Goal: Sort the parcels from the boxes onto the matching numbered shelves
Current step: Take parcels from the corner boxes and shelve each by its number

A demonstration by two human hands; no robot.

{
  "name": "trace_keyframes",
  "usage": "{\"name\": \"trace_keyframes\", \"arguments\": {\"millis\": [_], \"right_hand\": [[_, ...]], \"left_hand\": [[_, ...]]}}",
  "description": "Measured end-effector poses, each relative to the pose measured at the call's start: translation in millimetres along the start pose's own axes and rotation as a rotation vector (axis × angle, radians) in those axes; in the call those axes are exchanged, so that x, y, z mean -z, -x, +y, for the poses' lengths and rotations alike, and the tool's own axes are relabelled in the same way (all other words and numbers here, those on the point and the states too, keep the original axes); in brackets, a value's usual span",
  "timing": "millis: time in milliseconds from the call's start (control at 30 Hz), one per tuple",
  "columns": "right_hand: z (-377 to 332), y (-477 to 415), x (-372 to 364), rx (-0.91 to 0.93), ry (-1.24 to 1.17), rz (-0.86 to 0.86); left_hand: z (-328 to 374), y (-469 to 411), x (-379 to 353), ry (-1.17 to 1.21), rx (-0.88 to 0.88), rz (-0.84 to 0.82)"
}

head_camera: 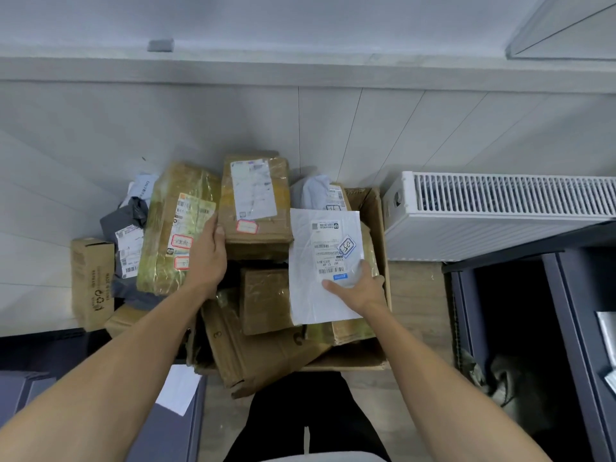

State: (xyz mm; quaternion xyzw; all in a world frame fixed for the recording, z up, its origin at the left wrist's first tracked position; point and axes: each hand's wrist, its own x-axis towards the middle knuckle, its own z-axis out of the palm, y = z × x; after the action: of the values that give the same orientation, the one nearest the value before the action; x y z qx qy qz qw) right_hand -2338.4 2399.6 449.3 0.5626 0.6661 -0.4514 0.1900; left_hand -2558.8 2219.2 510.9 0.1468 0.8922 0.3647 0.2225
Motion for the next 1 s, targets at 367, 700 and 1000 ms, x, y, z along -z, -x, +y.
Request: {"name": "trace_keyframes", "arguments": {"millis": [367,700,1000], "right_hand": [[3,5,9,0.053,0.019,0.127],[17,8,14,0.198,-0.046,0.122],[8,11,13,0.122,-0.372,0.239]], "left_hand": [[-15,-19,7,-0.248,-0.180,-0.198],[-19,-59,7,-0.221,-0.226,-0.300],[-20,-60,4,-0.135,-0.302,-0.285]]}}
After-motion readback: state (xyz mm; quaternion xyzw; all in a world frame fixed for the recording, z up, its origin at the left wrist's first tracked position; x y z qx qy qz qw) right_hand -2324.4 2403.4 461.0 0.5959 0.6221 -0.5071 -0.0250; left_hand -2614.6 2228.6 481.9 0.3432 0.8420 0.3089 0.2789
